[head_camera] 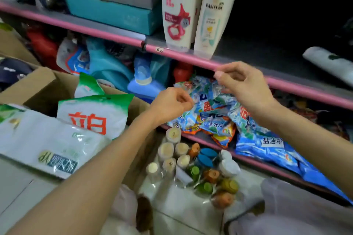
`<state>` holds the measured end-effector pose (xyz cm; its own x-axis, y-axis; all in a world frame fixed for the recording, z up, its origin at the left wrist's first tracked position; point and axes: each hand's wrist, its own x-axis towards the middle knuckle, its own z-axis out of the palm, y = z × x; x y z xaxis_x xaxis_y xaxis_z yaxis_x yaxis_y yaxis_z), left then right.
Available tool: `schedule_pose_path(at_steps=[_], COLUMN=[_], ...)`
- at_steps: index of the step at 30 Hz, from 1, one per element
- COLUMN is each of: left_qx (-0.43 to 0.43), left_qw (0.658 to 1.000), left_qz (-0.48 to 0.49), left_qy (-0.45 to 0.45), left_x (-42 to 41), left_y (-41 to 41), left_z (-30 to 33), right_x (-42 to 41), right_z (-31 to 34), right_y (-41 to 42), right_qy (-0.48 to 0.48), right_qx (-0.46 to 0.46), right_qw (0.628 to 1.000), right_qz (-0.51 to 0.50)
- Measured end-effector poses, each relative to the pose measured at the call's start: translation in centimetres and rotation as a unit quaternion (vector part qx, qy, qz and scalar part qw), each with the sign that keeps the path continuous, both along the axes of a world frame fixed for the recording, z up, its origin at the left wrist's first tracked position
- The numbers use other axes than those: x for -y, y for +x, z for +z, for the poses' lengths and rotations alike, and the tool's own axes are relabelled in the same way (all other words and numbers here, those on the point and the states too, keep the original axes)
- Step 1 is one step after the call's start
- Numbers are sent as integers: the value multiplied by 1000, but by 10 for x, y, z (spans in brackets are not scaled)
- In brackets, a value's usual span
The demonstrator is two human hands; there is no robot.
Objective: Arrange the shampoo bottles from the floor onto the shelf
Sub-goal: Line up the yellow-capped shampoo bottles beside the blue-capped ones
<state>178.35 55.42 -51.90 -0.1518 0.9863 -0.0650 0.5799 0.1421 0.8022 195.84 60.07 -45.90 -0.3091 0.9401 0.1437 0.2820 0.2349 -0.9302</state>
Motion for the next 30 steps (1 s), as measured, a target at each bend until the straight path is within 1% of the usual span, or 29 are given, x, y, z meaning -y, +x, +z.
schedule_pose_path(at_steps=[3,5,9,14,16,18,20,23,28,30], left_qx=[-64,-104,-161,-199,-230,-252,-258,-312,-385,-386], left_qw=[992,981,955,917,911,915,922,920,909,908], left_qz=[-60,-85,-79,-71,-70,-70,-78,-59,-39,-37], left_qy=[-87,-138,-235,-337,-334,-306,-279,-229,-155,-155], left_x=[9,15,28,58,72,83,89,89,90,90], left_y=[-6,-8,-12,-2,6,14,23,32,40,42], left_z=[-23,-43,-89,-151,-171,-188,-201,-216,-227,-230], right_x=[19,26,31,32,35,40,45,46,46,46], right_z=[-45,-80,-151,-225,-247,-263,-275,-286,-295,-295], right_y=[-6,-9,-9,-6,-7,-8,-9,-12,-19,-20], right_qy=[-55,-84,-125,-123,-115,-95,-77,-52,-43,-43], right_qx=[46,97,191,332,376,412,409,393,422,432], right_qw=[997,991,972,928,905,885,885,899,885,882], right_qz=[19,28,60,120,161,197,208,187,191,184])
